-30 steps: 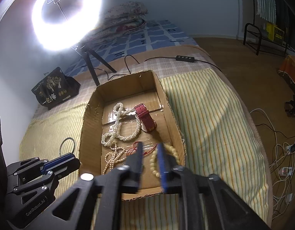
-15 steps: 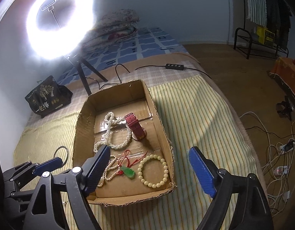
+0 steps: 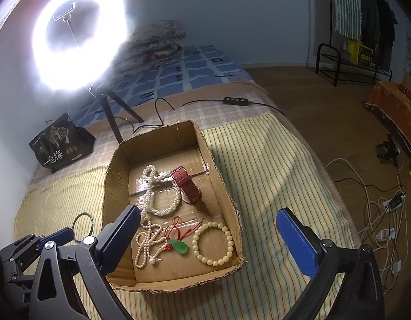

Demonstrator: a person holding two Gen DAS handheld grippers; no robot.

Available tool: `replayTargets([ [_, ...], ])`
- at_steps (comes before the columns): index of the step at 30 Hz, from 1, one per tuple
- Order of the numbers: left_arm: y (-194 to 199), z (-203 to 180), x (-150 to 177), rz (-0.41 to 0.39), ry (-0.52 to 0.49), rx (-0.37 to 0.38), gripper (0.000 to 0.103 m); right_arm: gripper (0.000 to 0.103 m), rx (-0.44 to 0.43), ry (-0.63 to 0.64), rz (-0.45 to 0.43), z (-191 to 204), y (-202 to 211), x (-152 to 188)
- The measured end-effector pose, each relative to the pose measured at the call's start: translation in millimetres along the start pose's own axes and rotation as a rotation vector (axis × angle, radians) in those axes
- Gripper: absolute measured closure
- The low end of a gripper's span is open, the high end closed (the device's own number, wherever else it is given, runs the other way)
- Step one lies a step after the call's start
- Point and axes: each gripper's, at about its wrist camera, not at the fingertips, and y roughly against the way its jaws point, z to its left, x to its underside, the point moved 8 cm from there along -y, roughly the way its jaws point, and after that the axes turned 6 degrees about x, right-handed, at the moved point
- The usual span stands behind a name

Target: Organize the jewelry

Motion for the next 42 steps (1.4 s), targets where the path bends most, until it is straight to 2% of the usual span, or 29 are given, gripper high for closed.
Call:
replayTargets([
  [12, 27.7, 16.8, 3.1, -0.037, -0.027, -0.054, 0.045, 0.0, 0.047, 0.035, -0.08, 12.2, 14.4, -1.0],
  [19, 43.8, 27.5, 5.1, -0.058, -0.036, -0.072, 0.045, 0.0, 0.004, -0.014, -0.09, 6.9, 20.9, -2.6],
  [31, 62.7, 40.9, 12.5, -0.072, -0.06, -0.095, 0.045, 0.0, -0.001, -0.042, -0.13, 10.9, 40.5, -6.6],
  [42, 78.1, 85.3, 10.0, -0.087, 0.017, -0.105, 0.045, 0.0, -0.054, 0.095, -0.166, 55.7, 57.6, 8.1],
])
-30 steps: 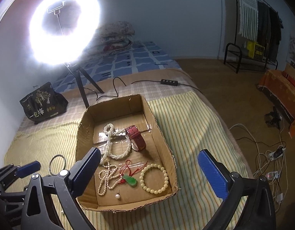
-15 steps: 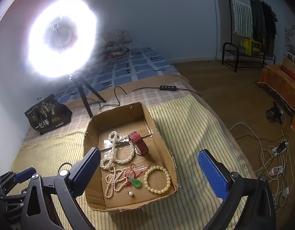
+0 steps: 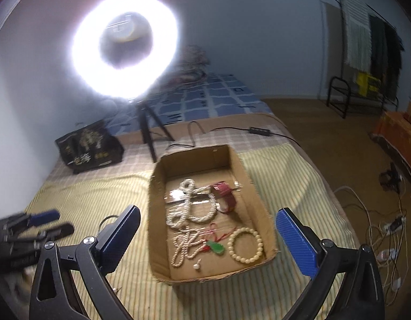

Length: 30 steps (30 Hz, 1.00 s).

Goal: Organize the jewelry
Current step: 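Move the right tool to the pearl earring while the left moves to the black bangle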

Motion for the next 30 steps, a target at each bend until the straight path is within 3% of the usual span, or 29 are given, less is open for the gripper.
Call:
replayTargets([
  [9, 2.2, 49.0, -2.3, 0.007, 0.093, -0.075, 0.045, 0.001, -0.104, 0.099, 0.002, 51.0, 5.5, 22.0],
  [20, -23.6, 75.9, 10.7, 0.108, 0.178, -0.1, 0.045, 0.003, -0.187, 0.249, 0.132, 107.2, 3.3, 69.1],
  [30, -43.2, 85.2, 18.8, 0.152, 0.221, -0.068, 0.045, 0.034, -0.302, 0.353, 0.314, 137.4, -14.2, 129.2],
])
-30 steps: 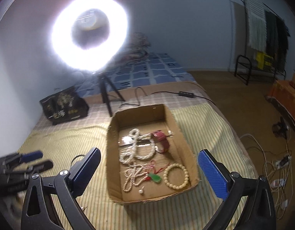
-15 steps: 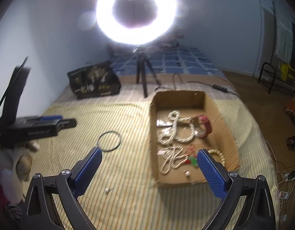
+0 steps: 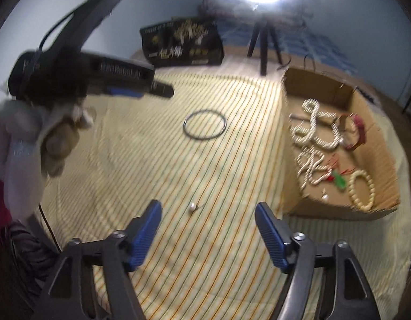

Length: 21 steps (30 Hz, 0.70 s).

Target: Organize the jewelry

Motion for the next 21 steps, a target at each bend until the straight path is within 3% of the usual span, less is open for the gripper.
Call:
replayTargets([
  [4, -8.1, 1.8, 0.5, 0.012, 0.006, 0.015, 0.045, 0.047, -0.039, 0.01, 0.044, 6.0, -11.3, 10.5],
  [7, -15.4, 1.1, 2.3, 0.028, 0.003, 0.019, 0.057, 0.056, -0.065, 0.034, 0.077, 14.7, -19.8, 19.0],
  [10, -23.3, 0.9, 4.2, 0.043, 0.01, 0.028, 0.06, 0.063, -0.08, 0.06, 0.107, 22.4, -29.1, 27.2],
  [17, -35.9, -0.1, 4.5, 0.069, 0.039, 0.061, 0.063, 0.067, -0.06, 0.059, 0.125, 19.8, -46.7, 25.8],
  [19, -39.2, 1.1, 4.3, 0.075, 0.047, 0.061, 0.07, 0.069, -0.054, 0.058, 0.122, 16.5, -50.9, 22.3],
  [21, -42.3, 2.8, 3.7, 0.079, 0.058, 0.067, 0.07, 0.069, -0.057, 0.068, 0.116, 15.9, -53.4, 19.2],
])
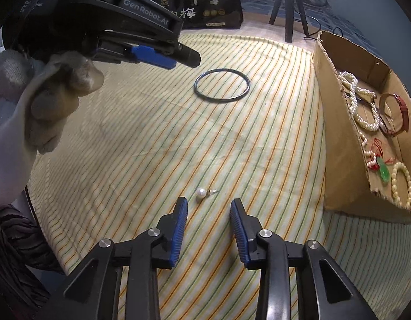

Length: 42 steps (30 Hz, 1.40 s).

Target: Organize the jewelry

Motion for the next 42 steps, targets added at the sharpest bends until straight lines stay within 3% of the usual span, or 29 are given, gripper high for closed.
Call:
replayTargets([
  [7, -7.4, 0.8, -3.4, 0.004, 0.015, 0.012, 0.07, 0.073, 0.016, 0.062, -0.012, 7.6, -5.3, -5.7],
  [15, -20.0, 1.7, -6.1, 0.016, 0.018, 0.006, 0.071, 0.082, -0.002, 0.041, -0.01, 2.1, -10.2, -6.5],
  [17, -25.1, 4.1, -7.6, 0.02, 0.027, 0.002, 0.076, 0.083, -0.003, 0.04, -0.011, 2.1, -10.7, -5.9],
  [26, -48.6, 14.6, -10.7, 0.044, 0.041, -0.023, 0.083, 0.086, 0.008, 0.061, -0.011, 4.9, -13.0, -6.0],
  [31, -52.0, 18.2, -11.3, 0.022, 0.021, -0.057, 0.099, 0.088, 0.013, 0.066, -0.014, 7.0, -13.6, -6.6],
  [42, -31.4, 12.2, -14.3, -0.028, 0.021, -0.044, 0.101, 0.088, 0.001, 0.06, -0.033, 13.4, -5.3, -7.2],
])
